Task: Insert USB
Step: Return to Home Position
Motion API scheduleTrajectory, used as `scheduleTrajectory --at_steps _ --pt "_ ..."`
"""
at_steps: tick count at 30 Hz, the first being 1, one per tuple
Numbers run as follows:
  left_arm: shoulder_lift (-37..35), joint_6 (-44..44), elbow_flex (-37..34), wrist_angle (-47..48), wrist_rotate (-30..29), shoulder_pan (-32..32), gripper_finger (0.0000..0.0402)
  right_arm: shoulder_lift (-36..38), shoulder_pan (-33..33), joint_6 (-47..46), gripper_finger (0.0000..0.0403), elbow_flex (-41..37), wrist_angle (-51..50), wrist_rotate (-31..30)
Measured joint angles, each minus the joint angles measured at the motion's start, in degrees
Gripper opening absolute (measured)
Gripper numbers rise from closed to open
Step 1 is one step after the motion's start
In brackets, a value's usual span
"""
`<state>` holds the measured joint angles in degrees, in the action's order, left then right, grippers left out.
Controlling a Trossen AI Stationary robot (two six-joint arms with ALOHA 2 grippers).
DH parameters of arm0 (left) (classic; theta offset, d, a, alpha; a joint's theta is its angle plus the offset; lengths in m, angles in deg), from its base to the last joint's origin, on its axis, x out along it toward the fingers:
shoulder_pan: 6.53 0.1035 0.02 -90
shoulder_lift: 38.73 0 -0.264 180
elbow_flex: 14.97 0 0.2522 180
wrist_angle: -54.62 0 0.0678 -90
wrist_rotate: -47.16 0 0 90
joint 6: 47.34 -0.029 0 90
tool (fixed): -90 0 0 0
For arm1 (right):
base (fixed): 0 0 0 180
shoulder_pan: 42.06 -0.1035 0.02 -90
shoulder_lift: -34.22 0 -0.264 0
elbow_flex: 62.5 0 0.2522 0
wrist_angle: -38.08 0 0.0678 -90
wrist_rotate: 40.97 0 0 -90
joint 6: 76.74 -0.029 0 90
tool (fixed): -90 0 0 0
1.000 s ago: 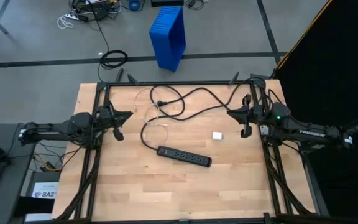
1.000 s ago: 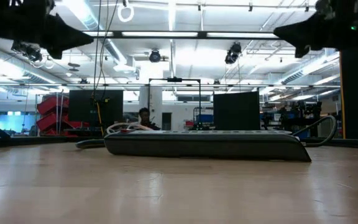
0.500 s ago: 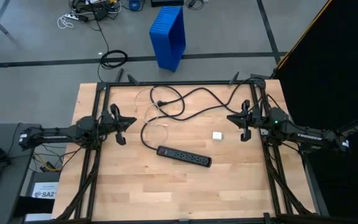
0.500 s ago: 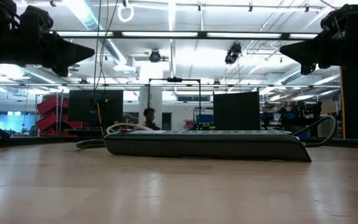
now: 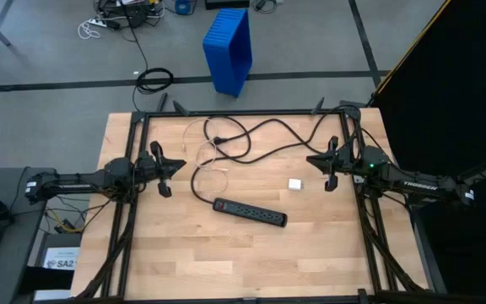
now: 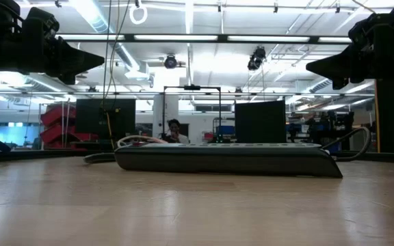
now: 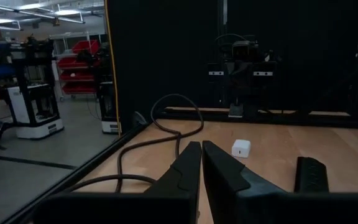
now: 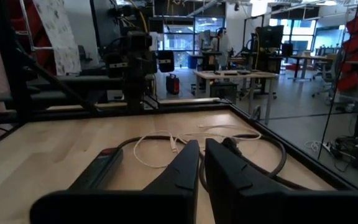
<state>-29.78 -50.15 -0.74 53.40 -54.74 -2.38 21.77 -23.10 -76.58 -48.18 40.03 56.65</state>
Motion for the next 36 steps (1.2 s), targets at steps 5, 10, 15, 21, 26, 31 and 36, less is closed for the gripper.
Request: scheduleTrajectory --at_steps 5,10,15,21,26,31,36 --pt "0.0 0.0 0.0 -0.2 0.0 0.0 0.0001 0.0 0.0 0.0 0.0001 0.0 0.0 -0.1" --pt "0.0 0.0 0.0 -0.2 -0.1 0.0 0.0001 0.0 0.0 0.0 0.0007 0.0 0.0 -0.1" --pt "0.0 0.0 0.0 -0.2 -0.2 0.0 0.0001 0.0 0.0 0.0 0.0012 0.0 0.0 -0.1" --pt "0.0 0.0 0.0 -0.2 -0.2 0.0 0.0001 0.0 0.0 0.0 0.001 -0.1 0.0 -0.1" --pt "0.0 0.0 0.0 -0.2 -0.2 0.0 0.0001 0.0 0.0 0.0 0.0004 -0.1 0.0 -0.1" --pt "0.0 0.0 0.0 -0.2 -0.2 0.0 0.0001 0.0 0.0 0.0 0.0002 -0.1 0.1 -0.1" --pt "0.0 0.0 0.0 -0.2 -0.2 0.0 0.0001 0.0 0.0 0.0 0.0008 -0.1 0.1 -0.1"
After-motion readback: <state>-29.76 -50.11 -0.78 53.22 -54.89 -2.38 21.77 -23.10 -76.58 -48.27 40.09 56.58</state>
